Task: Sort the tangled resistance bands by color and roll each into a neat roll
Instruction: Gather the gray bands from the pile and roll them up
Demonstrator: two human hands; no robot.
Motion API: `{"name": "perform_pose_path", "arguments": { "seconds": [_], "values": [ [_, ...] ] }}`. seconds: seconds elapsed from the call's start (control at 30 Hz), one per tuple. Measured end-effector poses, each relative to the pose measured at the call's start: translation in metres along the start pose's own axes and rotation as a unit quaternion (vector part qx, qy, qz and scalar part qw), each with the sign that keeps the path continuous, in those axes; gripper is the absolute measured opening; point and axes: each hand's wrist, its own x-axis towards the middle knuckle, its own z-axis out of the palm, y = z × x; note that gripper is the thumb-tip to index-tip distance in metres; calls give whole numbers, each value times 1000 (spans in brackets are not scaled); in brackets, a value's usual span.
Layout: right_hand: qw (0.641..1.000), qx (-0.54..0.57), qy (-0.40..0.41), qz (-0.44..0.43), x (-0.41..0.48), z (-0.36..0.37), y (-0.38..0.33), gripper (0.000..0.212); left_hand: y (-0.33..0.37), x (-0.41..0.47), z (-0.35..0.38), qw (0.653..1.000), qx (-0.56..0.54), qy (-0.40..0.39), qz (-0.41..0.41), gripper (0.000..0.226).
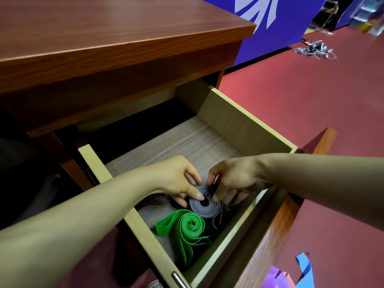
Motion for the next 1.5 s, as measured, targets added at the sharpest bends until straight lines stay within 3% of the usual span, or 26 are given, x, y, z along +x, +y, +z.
{"name": "perform_pose_path", "arguments": {
  "seconds": [0.13,0.3,0.43,0.6,0.87,1.0,1.13,1.3,1.4,1.5],
  "values": [
    [999,35,25,20,-2,-4,10,25,-1,-2,10,1000,-4,-1,-18,23],
    [998,-25,63,15,-12,1,16,25,4,-8,22,999,-15,-14,-39,22],
    [998,-11,35,49,-26,3,20,28,9,-10,34,997,2,-66,-26,40],
    [998,-1,-11,69,-28,16,20,37,18,-16,38,992,60,-104,-49,30],
    [997,-21,-22,72,-21,24,15,43,15,-28,42,987,99,-80,-99,21],
    [995,-62,1,76,-17,31,10,34,18,-33,47,982,153,-64,-91,27],
    [997,15,8,79,-19,31,11,30,18,-37,54,991,101,-23,-90,33],
    [988,98,-18,121,-22,32,13,3,18,-37,55,991,83,8,-102,41],
    [987,104,-25,121,-23,34,15,24,16,-39,58,990,93,13,-104,42],
    [995,16,-10,101,-22,38,12,37,17,-40,57,988,101,-15,-114,36]
  ]
}}
